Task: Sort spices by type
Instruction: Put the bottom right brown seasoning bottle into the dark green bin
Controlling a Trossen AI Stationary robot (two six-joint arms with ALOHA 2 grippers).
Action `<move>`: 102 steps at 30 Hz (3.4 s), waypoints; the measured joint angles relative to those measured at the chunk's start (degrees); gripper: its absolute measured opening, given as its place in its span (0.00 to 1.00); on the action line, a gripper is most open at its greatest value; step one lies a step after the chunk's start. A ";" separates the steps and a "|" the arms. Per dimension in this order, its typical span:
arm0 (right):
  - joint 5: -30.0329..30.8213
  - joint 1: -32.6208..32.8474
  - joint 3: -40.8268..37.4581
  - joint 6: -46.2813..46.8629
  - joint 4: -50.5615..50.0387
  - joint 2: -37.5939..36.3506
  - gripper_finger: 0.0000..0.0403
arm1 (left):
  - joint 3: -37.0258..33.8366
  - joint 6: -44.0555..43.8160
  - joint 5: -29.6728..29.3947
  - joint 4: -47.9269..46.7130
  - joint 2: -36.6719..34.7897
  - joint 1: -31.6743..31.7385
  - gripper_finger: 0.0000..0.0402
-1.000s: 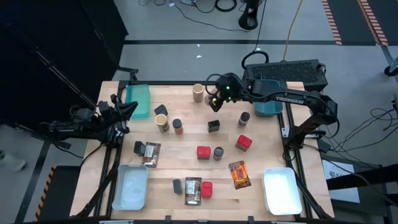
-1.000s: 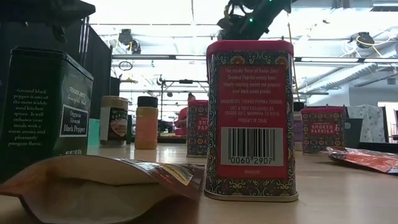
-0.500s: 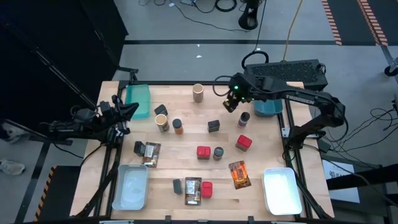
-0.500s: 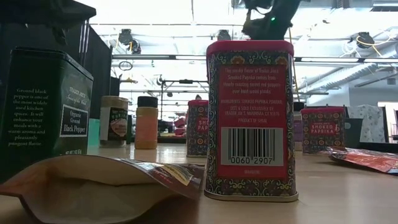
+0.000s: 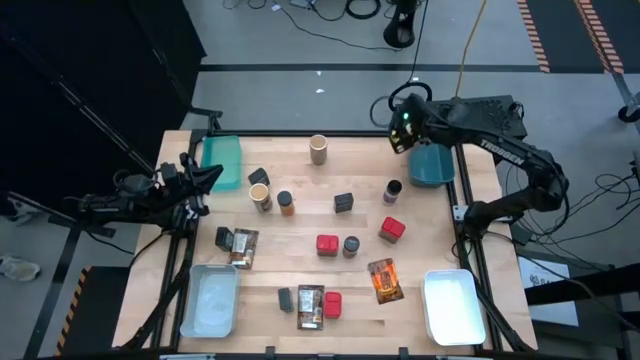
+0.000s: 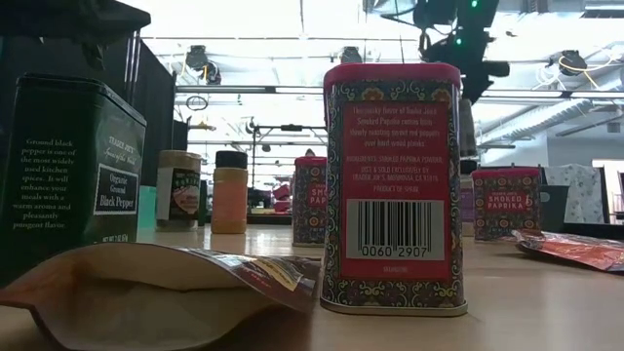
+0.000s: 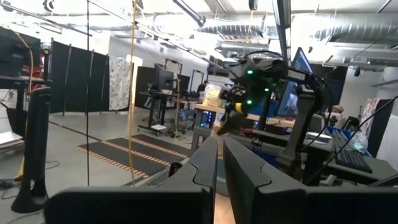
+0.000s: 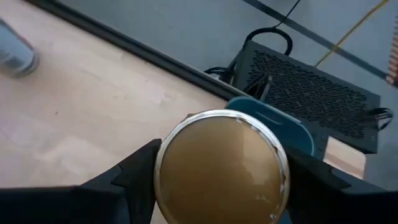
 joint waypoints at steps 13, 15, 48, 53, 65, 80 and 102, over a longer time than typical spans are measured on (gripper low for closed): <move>-12.33 -13.49 -13.45 -7.30 17.22 -2.57 0.62 | 0.00 -1.65 0.08 -2.67 0.00 0.00 0.07; -12.39 -14.79 -15.50 -7.38 17.38 -2.56 0.62 | 0.00 -3.00 0.14 -3.26 0.00 0.01 0.07; -12.60 -19.88 -28.21 -4.67 26.93 -6.85 0.62 | -0.01 -9.13 0.39 -9.77 0.01 0.01 0.07; -12.55 -20.32 -28.21 -3.02 27.51 -6.85 0.62 | 0.00 -9.09 0.38 -9.39 0.01 0.00 0.07; -12.45 -21.03 -28.21 -2.24 28.83 -3.76 0.62 | -0.02 -9.05 0.20 -8.81 0.00 0.00 0.07; -15.56 -22.95 -28.21 -3.36 30.91 -2.48 0.62 | 0.00 -8.98 0.11 -8.81 0.00 0.02 0.07; -15.16 -22.97 -28.21 -4.46 31.47 -2.48 0.62 | 0.00 -9.00 0.09 -8.83 0.02 0.00 0.07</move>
